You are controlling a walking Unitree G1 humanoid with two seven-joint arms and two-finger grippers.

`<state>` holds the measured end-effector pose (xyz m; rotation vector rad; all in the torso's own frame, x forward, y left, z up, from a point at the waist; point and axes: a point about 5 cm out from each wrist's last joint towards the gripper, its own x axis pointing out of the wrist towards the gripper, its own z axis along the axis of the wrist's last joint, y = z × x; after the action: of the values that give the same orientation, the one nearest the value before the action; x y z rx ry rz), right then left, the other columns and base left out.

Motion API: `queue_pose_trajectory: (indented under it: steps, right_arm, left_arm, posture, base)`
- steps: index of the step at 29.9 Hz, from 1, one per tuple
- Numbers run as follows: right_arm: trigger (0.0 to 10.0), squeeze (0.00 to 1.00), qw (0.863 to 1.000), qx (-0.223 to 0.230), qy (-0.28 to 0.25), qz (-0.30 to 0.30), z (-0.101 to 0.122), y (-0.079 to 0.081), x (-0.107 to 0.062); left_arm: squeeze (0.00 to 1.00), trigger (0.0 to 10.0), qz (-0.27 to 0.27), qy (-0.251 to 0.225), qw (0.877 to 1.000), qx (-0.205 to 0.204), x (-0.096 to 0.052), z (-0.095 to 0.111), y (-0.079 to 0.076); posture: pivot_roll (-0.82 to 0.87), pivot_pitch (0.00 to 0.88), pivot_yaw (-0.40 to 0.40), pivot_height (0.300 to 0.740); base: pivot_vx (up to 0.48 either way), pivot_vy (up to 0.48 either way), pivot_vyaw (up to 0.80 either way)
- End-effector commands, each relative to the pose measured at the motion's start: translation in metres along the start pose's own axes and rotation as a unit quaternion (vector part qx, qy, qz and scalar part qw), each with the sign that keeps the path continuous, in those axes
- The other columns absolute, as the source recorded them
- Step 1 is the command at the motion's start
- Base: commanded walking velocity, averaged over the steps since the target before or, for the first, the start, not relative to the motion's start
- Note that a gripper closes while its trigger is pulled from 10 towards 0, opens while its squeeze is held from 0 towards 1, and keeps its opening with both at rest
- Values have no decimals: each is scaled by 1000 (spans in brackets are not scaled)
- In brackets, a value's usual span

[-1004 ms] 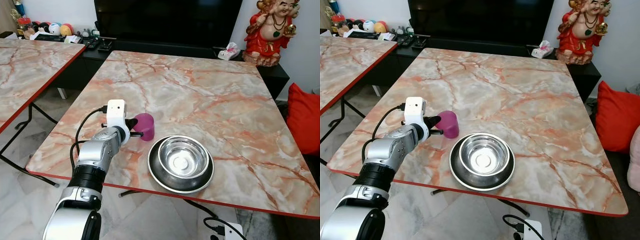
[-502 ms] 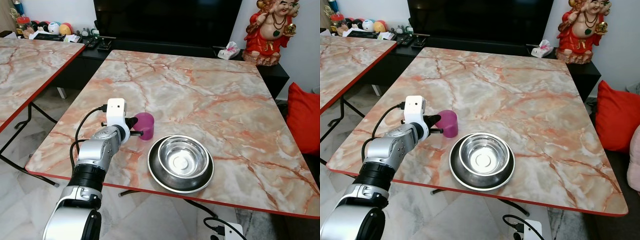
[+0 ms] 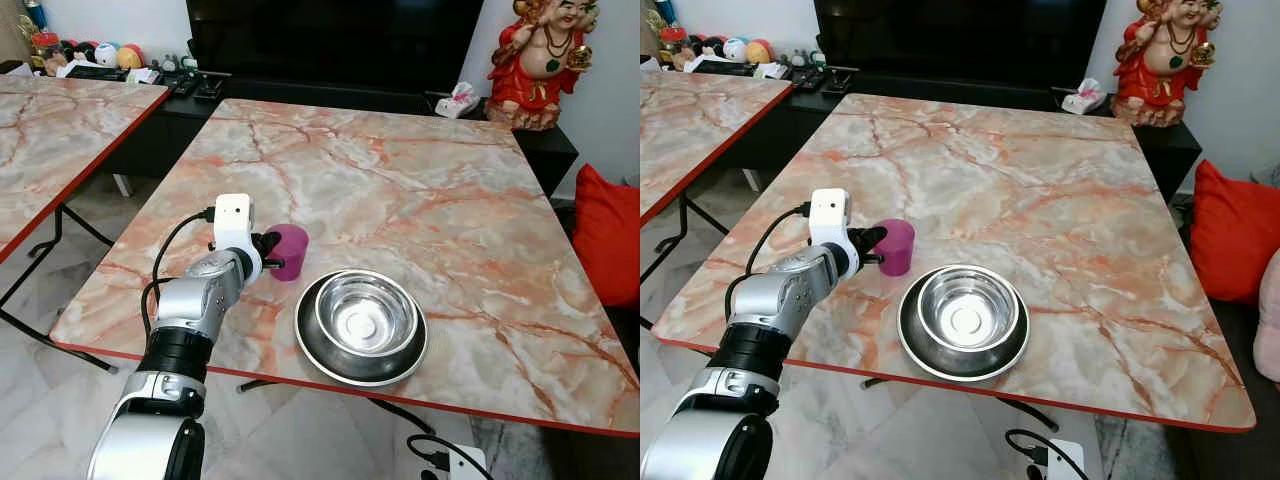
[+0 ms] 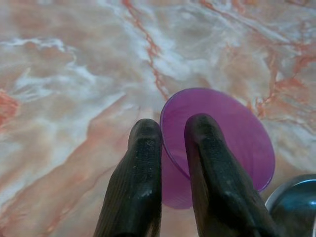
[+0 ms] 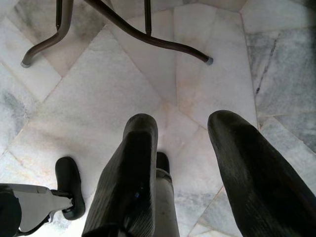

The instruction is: Setting the table

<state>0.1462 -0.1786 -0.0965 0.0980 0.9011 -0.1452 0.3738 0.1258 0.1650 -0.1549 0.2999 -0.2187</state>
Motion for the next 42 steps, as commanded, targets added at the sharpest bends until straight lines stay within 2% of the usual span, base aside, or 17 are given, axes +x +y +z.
queue_pose_trajectory:
  steps: [1, 5, 13, 15, 17, 20, 23, 24, 29, 34, 38, 42]
  right_arm:
    - [10000, 0, 1000, 4, 6, -4, -3, -2, -1]
    - [10000, 0, 1000, 4, 6, -4, -3, -2, -1]
    - [10000, 0, 1000, 3, 7, -4, -3, -2, -1]
    - [10000, 0, 1000, 4, 7, -4, -3, -2, -1]
    - [10000, 0, 1000, 3, 7, -4, -3, -2, -1]
    - [10000, 0, 1000, 3, 8, -4, -3, -2, -1]
    - [10000, 0, 1000, 4, 8, -4, -4, -1, -1]
    - [10000, 0, 1000, 5, 7, -4, -4, -1, -1]
    - [10000, 0, 1000, 7, 5, -5, -4, -1, -1]
    - [10000, 0, 1000, 5, 5, -6, -4, -1, -1]
    - [10000, 0, 1000, 6, 5, -7, -4, -1, -1]
    - [10000, 0, 1000, 8, 5, -9, -4, -1, -1]
  left_arm:
    - [0, 10000, -9, -11, 1000, 2, 0, 9, -5]
    - [0, 10000, -8, -15, 1000, 0, 0, 10, -5]
    - [0, 10000, -5, -53, 999, 13, -2, 19, -3]
    - [0, 10000, -1, -63, 997, 36, -4, 21, -1]
    - [0, 10000, -2, -69, 997, 39, -4, 21, -1]
    - [0, 10000, 7, -104, 991, 83, -8, 26, 2]
    - [0, 10000, 17, -159, 980, 121, -17, 31, 6]
    - [0, 10000, 27, -187, 968, 167, -23, 29, 9]
    - [0, 10000, 76, -233, 942, 228, -44, 10, 26]
    - [0, 10000, 123, -253, 932, 228, -58, -6, 37]
    - [0, 10000, 111, -261, 932, 226, -60, -15, 32]
    - [0, 10000, 97, -274, 932, 217, -58, -14, 25]
  posture:
    - [127, 0, -46, 740]
    - [126, 0, -46, 740]
    - [128, 0, -47, 740]
    - [128, 0, -47, 740]
    - [126, 0, -48, 740]
    - [128, 0, -47, 740]
    - [125, 0, -46, 740]
    - [126, 0, -45, 740]
    - [127, 0, -44, 740]
    - [132, 0, -47, 740]
    - [129, 0, -45, 740]
    - [127, 0, -41, 740]
  base:
    - [0, 0, 0]
    - [0, 0, 0]
    - [0, 0, 0]
    - [0, 0, 0]
    - [0, 0, 0]
    - [0, 0, 0]
    - [0, 0, 0]
    - [0, 0, 0]
    - [0, 0, 0]
    - [0, 0, 0]
    - [0, 0, 0]
    - [0, 289, 0]
